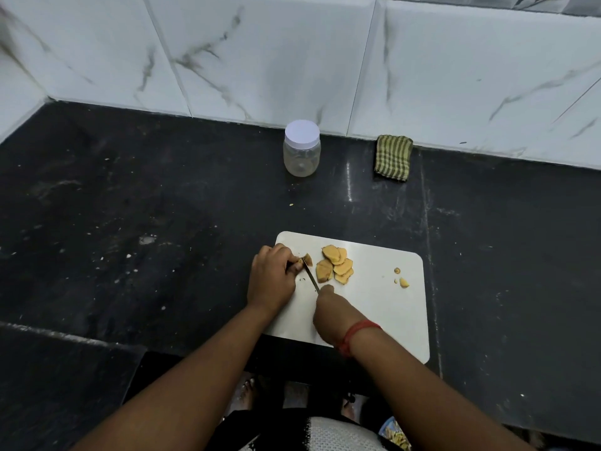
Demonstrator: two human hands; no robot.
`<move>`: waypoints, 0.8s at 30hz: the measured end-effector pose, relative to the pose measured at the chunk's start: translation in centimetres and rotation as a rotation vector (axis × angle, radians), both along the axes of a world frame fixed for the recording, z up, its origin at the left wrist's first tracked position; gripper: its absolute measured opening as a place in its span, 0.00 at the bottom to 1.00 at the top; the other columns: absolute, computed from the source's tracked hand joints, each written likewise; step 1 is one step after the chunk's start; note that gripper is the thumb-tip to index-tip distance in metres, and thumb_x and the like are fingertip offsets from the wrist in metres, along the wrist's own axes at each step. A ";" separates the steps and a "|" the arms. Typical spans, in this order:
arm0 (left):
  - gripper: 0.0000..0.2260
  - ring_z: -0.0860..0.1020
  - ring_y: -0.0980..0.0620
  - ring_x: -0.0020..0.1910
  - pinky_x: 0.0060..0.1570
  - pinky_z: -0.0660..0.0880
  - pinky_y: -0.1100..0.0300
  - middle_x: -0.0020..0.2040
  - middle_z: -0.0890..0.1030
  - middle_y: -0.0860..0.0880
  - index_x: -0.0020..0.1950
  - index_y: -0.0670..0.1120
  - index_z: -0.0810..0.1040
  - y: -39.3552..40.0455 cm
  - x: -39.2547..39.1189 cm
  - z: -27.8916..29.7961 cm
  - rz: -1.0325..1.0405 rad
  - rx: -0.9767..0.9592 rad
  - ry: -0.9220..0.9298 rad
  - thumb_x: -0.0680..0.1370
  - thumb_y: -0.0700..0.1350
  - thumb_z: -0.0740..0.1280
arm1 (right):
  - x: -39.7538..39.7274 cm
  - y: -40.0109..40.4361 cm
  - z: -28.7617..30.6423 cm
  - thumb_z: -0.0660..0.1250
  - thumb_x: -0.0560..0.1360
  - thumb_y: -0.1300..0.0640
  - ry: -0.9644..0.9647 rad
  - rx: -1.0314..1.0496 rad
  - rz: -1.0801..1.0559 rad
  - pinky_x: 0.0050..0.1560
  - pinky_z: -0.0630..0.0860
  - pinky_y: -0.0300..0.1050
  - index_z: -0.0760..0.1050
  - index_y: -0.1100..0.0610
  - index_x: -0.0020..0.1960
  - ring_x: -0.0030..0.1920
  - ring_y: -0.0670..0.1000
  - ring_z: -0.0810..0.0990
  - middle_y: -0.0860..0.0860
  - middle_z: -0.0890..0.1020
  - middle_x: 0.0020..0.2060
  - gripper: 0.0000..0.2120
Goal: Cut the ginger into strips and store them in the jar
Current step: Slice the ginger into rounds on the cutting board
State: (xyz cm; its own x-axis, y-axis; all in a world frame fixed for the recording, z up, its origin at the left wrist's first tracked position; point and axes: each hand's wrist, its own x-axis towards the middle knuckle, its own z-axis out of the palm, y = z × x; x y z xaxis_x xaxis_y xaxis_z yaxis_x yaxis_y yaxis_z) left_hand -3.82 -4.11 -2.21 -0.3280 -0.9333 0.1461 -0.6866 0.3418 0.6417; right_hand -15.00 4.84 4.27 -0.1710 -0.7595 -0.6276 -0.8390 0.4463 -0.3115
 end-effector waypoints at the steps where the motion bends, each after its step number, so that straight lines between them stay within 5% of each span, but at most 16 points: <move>1: 0.08 0.70 0.51 0.42 0.45 0.69 0.51 0.41 0.78 0.53 0.40 0.47 0.75 0.0 0.0 0.0 0.005 -0.003 0.003 0.75 0.40 0.74 | -0.3 0.7 0.0 0.53 0.78 0.67 0.013 0.007 0.011 0.32 0.65 0.43 0.56 0.71 0.70 0.50 0.57 0.78 0.62 0.78 0.54 0.21; 5: 0.08 0.71 0.51 0.42 0.46 0.70 0.51 0.41 0.78 0.54 0.40 0.47 0.76 -0.1 0.0 -0.3 0.013 -0.002 0.014 0.74 0.41 0.74 | -1.0 2.9 0.4 0.54 0.77 0.68 -0.031 -0.010 0.000 0.40 0.67 0.44 0.60 0.67 0.64 0.51 0.59 0.79 0.62 0.79 0.53 0.16; 11: 0.07 0.70 0.52 0.43 0.47 0.70 0.52 0.42 0.78 0.54 0.42 0.48 0.76 0.0 0.1 -0.4 0.005 0.007 0.042 0.75 0.41 0.74 | -2.0 3.1 0.6 0.54 0.80 0.61 -0.186 -0.070 -0.075 0.28 0.61 0.39 0.63 0.60 0.51 0.36 0.51 0.73 0.53 0.74 0.39 0.02; 24: 0.03 0.71 0.53 0.47 0.53 0.68 0.54 0.48 0.78 0.54 0.47 0.49 0.76 0.5 0.1 -0.5 -0.045 -0.035 -0.055 0.78 0.45 0.70 | -2.6 2.2 0.5 0.53 0.81 0.53 -0.360 -0.046 -0.272 0.32 0.67 0.44 0.65 0.57 0.52 0.34 0.53 0.74 0.56 0.76 0.38 0.07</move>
State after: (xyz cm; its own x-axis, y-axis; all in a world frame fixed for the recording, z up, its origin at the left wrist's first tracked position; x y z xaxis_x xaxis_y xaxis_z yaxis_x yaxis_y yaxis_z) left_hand -3.75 -3.62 -2.67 -0.3781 -0.9120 0.1592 -0.7040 0.3950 0.5902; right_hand -17.60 7.08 4.80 -0.1452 -0.7456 -0.6504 -0.5274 0.6145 -0.5867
